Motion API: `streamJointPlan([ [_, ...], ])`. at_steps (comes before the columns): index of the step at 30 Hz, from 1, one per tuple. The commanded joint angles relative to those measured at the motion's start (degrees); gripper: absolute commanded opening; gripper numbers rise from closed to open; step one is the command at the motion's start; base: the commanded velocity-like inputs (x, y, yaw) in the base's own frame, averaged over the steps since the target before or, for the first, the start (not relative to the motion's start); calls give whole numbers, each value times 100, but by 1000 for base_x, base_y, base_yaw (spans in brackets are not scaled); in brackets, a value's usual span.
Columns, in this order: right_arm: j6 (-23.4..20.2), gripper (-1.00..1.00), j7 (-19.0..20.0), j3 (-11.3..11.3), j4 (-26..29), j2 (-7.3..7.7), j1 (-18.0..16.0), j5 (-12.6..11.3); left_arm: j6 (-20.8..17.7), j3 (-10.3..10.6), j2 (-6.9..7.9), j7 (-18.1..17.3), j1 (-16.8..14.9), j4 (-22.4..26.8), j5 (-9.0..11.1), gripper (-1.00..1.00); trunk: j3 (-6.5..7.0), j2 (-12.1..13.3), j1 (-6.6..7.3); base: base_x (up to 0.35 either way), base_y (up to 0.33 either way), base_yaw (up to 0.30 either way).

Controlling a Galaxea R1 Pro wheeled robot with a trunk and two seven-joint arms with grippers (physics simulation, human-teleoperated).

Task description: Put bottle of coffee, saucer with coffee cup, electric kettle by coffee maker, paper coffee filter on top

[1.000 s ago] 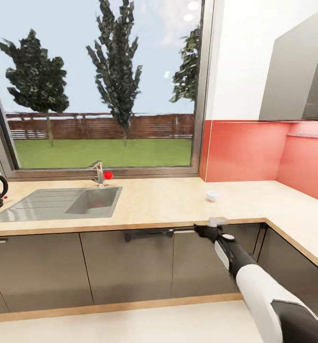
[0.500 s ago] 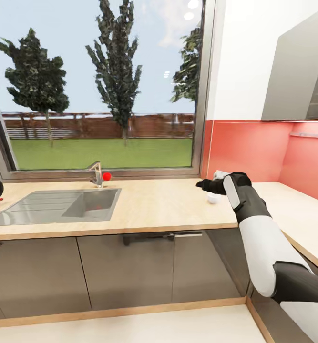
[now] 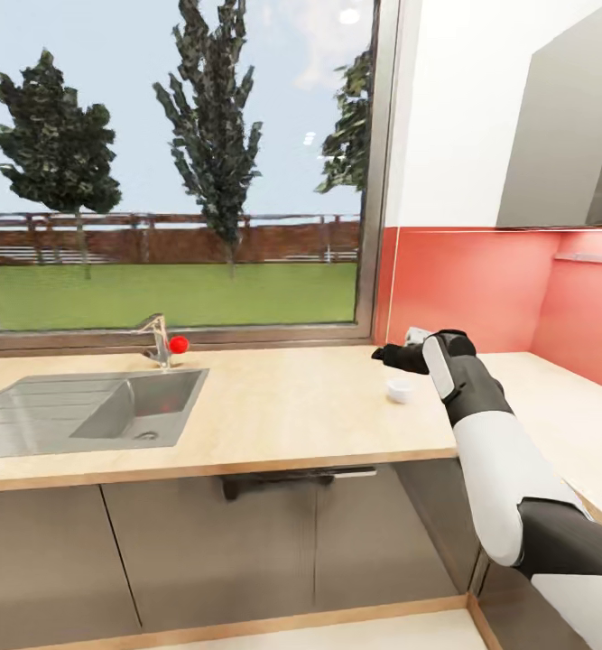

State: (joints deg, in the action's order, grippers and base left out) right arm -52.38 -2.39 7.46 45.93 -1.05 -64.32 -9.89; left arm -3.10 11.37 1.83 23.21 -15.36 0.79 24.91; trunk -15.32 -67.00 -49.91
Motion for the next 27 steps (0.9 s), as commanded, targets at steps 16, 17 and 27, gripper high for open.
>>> streamJointPlan([
  [16,-3,100,-42,19,-19,-9,14,-39,-32,49,-8,16,3,9,32,100,-10,-4,-3,283,-212,-131],
  [17,-2,100,-42,19,-22,-9,14,-39,-32,49,-8,16,4,9,32,100,-14,-4,-3,277,-208,-2],
  [27,12,100,-38,19,-282,-18,23,-34,-27,49,-8,16,7,9,32,100,-88,-4,-3,241,-67,0],
])
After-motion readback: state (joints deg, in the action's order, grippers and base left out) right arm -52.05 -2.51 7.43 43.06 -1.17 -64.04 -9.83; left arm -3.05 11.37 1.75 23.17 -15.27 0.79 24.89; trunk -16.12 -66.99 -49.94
